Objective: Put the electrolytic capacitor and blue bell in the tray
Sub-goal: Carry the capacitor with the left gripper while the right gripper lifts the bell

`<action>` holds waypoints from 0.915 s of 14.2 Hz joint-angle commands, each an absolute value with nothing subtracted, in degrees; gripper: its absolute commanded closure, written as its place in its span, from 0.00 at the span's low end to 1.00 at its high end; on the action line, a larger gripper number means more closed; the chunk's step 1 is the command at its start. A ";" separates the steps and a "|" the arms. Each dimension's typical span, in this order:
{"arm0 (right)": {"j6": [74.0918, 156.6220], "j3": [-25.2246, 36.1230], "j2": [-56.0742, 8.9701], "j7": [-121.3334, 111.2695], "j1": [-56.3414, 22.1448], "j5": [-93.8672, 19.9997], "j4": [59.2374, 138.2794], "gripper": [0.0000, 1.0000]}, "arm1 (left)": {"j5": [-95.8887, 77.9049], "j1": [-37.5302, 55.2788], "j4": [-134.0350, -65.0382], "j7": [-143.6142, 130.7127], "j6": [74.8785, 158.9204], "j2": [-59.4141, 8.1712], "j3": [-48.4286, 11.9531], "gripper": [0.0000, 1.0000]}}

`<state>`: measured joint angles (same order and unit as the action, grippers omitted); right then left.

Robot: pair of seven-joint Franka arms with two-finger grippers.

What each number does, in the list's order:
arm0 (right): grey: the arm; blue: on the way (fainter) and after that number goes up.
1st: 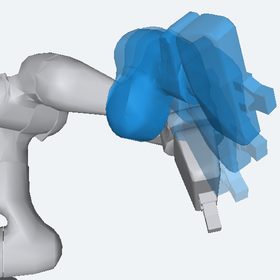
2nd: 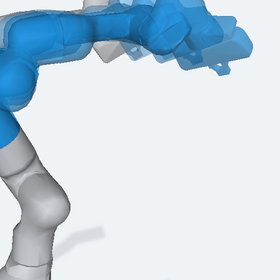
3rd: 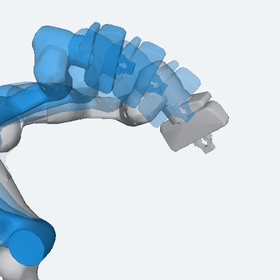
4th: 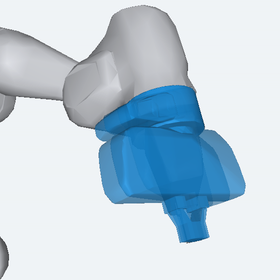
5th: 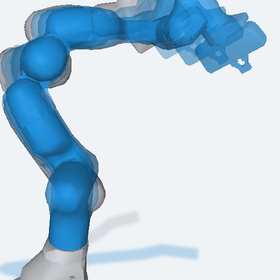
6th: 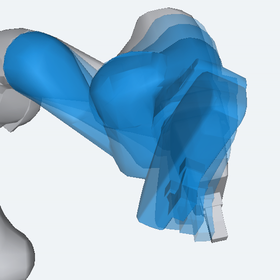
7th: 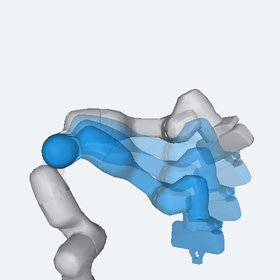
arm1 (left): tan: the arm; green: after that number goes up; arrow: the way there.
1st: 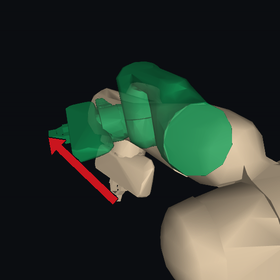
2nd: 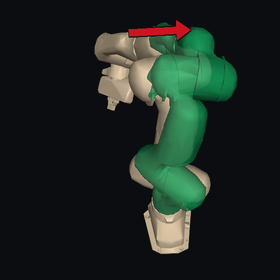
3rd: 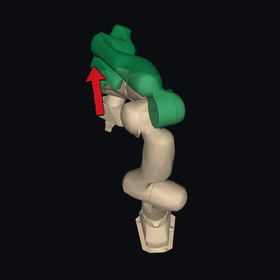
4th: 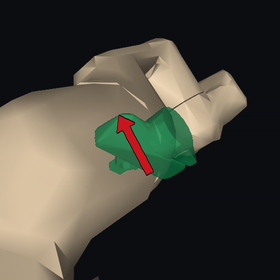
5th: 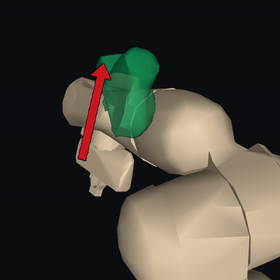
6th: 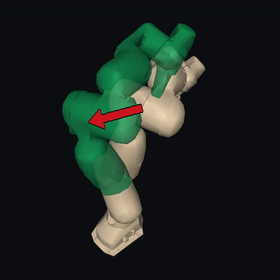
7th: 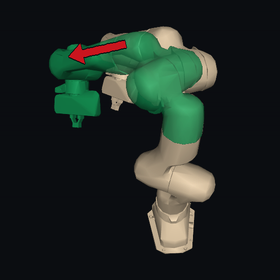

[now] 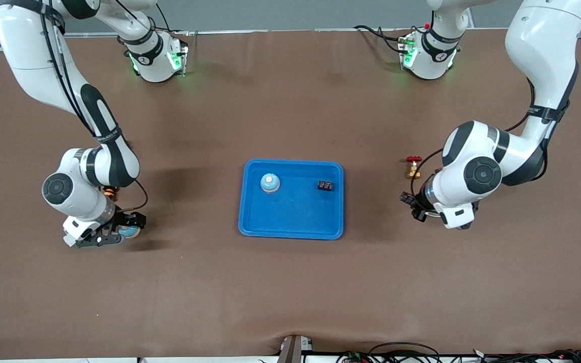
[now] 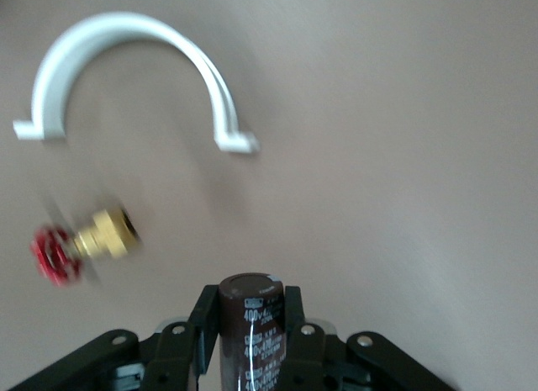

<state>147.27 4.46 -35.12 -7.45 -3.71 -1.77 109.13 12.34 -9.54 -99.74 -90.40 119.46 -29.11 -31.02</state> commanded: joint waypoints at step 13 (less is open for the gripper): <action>145.73 2.99 -34.37 -6.95 -3.77 -1.58 108.37 1.00 | 11.78 16.34 -83.85 -116.18 123.04 -43.68 -21.46 1.00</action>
